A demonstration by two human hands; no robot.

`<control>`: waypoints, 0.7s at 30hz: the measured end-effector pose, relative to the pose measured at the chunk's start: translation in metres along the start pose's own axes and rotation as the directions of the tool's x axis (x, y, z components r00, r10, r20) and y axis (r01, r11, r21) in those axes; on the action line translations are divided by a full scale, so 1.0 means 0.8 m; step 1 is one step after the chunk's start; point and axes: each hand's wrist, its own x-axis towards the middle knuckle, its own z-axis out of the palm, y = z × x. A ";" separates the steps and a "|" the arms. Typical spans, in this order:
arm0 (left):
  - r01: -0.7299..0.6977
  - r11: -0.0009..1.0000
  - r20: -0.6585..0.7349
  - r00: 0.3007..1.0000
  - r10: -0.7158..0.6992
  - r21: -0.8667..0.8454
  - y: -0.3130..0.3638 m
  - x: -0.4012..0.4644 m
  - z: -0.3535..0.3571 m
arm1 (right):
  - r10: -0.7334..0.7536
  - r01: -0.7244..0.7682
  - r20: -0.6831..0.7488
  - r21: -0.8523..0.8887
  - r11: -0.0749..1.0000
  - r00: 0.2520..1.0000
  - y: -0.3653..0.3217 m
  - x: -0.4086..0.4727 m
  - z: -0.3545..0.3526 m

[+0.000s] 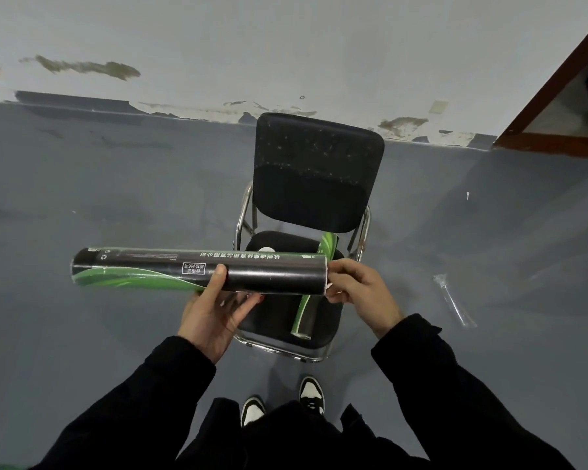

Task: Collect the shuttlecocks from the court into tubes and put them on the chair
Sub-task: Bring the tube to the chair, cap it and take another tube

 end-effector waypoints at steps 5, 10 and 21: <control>-0.045 0.984 0.044 0.998 0.037 0.174 -0.003 0.000 0.005 | -0.054 0.027 -0.202 -0.131 0.991 0.978 0.013 -0.012 0.013; -0.054 0.871 0.039 0.998 0.040 0.489 -0.027 0.012 0.013 | -0.081 0.164 0.168 -0.565 0.808 0.982 0.032 -0.024 0.037; 0.032 0.663 0.026 0.997 -0.078 0.748 -0.101 0.058 -0.027 | 0.448 -0.420 -0.162 0.182 0.889 0.879 0.151 0.034 0.091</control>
